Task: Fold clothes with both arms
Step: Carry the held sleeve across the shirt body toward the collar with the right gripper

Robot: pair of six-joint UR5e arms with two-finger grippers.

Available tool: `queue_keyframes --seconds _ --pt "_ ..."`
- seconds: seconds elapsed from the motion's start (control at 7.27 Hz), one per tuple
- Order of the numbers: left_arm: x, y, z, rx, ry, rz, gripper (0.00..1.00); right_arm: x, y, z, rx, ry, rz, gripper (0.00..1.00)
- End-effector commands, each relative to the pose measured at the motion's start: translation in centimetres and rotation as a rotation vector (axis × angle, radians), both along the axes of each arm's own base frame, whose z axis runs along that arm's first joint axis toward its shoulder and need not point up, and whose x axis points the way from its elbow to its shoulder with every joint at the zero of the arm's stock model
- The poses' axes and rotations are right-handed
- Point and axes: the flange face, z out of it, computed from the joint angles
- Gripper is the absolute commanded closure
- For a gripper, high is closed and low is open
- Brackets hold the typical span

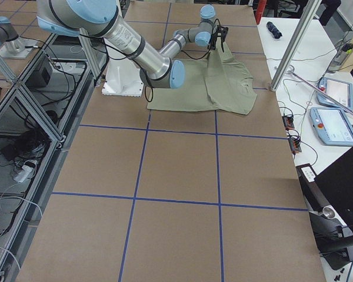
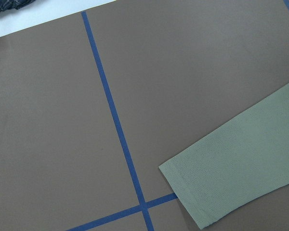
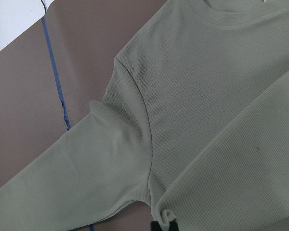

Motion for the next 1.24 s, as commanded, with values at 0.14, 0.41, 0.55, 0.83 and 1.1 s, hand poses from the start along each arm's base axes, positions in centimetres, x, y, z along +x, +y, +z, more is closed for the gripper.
queue_keyframes --seconds 0.14,0.41,0.55,0.83,1.1 --pt "0.0 0.0 -0.1 0.002 0.0 0.0 0.0 -1.8 -0.6 -0.1 0.027 -0.013 0.028 1.0" --pt "0.0 0.0 -0.1 0.002 0.0 0.0 0.0 -2.0 -0.8 0.2 0.03 -0.018 0.03 1.0" --pt "0.0 0.0 -0.1 0.002 0.0 0.0 0.0 -2.5 -1.3 0.7 0.037 -0.022 0.045 0.84" --pt "0.2 0.0 0.0 0.002 0.017 0.011 0.0 -3.6 -1.8 -0.5 0.019 -0.014 0.061 0.24" --pt "0.8 0.1 0.0 -0.003 0.053 0.035 0.0 -4.0 -1.7 -0.8 0.013 -0.013 0.06 0.02"
